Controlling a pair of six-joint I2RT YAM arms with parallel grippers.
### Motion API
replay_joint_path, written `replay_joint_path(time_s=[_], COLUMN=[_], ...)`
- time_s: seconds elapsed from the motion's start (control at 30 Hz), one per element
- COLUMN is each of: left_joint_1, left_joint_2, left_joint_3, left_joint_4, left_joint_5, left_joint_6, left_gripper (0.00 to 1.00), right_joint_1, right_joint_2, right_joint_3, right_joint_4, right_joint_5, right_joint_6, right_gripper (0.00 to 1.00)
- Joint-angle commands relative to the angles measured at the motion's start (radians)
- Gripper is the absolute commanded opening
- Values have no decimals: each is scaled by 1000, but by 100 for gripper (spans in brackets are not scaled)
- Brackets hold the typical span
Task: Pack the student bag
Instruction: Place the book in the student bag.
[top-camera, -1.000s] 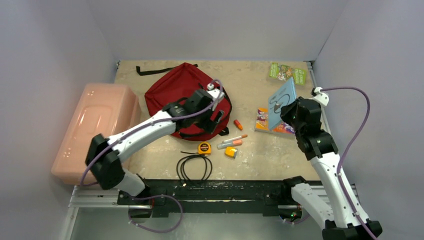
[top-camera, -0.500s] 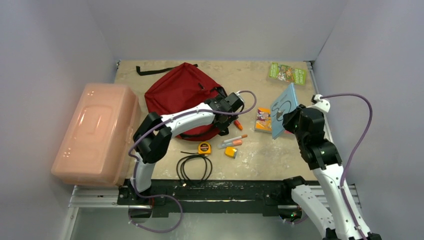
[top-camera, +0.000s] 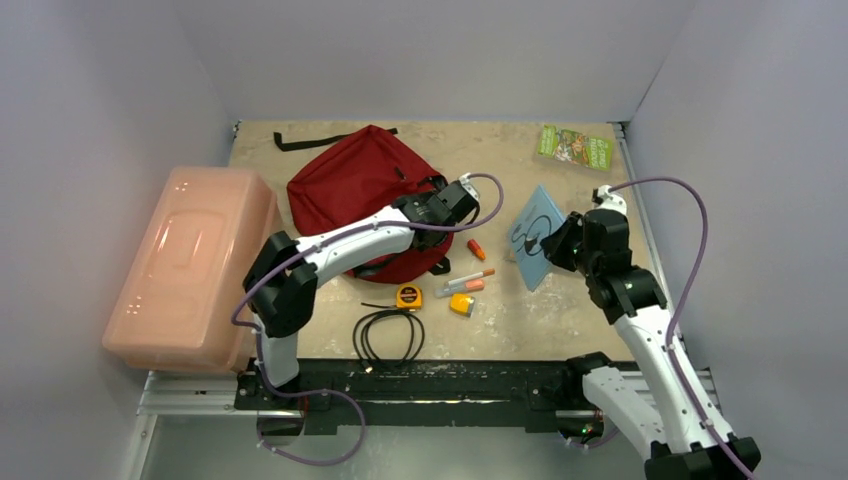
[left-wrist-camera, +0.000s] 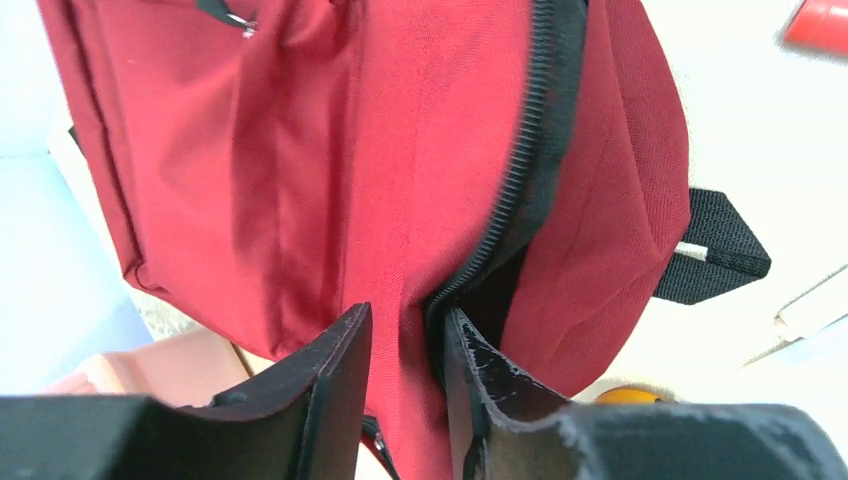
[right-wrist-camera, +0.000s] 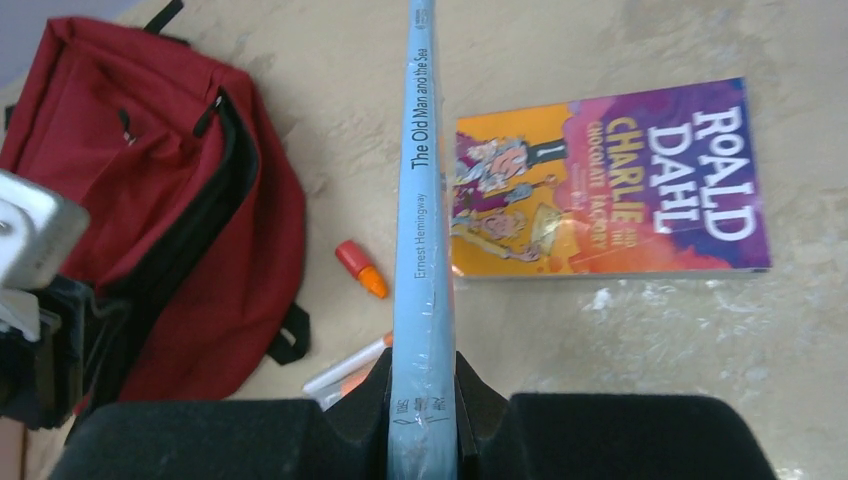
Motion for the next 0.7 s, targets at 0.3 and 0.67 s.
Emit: replay_joint_path(time_s=[0.3, 0.67], left_joint_1=[73, 77], left_joint_2=[-110, -333], left_joint_3=[165, 49], left_joint_4=[-48, 122], left_joint_5=[-123, -60], left_joint_6=[-20, -93], left_gripper=[0, 0], right_joint_1=[3, 41], right_joint_2=[173, 352], right_joint_3=[-18, -219], right_joint_4=[299, 893], right_joint_5=[-888, -885], right_joint_6=[308, 893], right_gripper=[0, 0])
